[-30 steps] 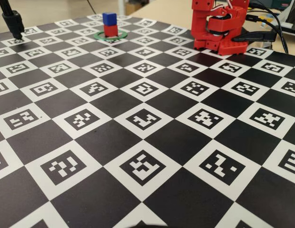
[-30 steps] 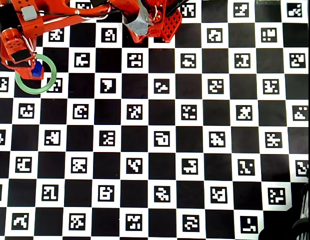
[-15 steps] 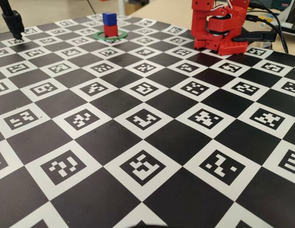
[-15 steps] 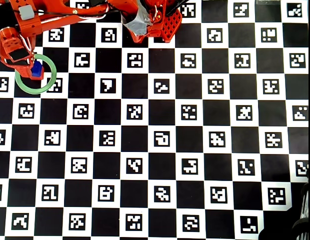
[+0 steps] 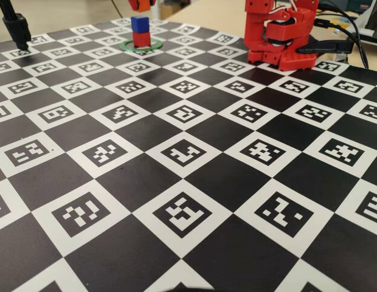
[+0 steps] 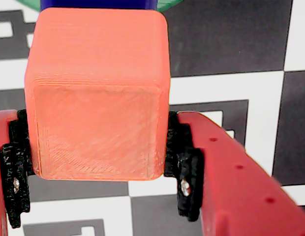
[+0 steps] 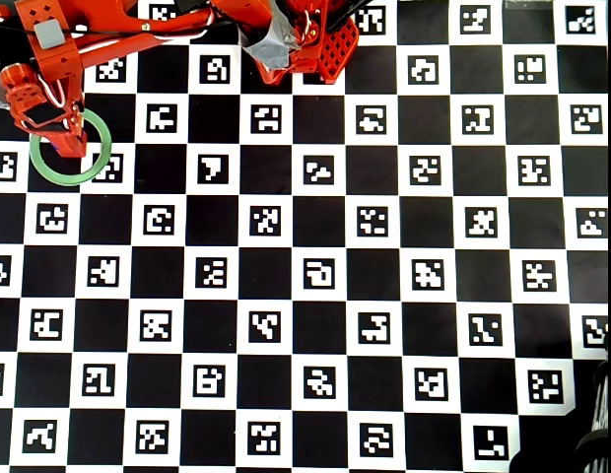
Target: Grab the red cube then put it in the green circle then put the blue cube on top and finally the orange cube on top
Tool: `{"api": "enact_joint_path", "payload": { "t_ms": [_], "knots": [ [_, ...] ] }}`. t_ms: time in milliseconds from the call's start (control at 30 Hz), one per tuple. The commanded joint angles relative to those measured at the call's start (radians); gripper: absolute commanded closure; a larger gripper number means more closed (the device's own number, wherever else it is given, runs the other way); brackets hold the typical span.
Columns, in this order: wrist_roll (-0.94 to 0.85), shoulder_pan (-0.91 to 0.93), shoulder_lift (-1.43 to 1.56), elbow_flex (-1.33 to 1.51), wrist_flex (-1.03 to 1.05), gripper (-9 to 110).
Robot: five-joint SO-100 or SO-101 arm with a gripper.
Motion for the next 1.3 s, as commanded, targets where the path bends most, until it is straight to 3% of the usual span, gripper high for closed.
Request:
{"api": "enact_joint_path", "payload": {
  "t_ms": [0, 367, 900, 1100, 1267],
  "knots": [
    [0.012, 0.014, 0.075, -0.011, -0.002, 88],
    [0.107, 0.015, 0.127, 0.077, -0.112, 88],
    [0.117, 0.014, 0.133, 0.074, -0.118, 87],
    [0.104, 0.023, 0.14, 0.064, -0.087, 58],
    [0.097, 0.023, 0.144, 0.028, -0.057, 46]
  ]
}}
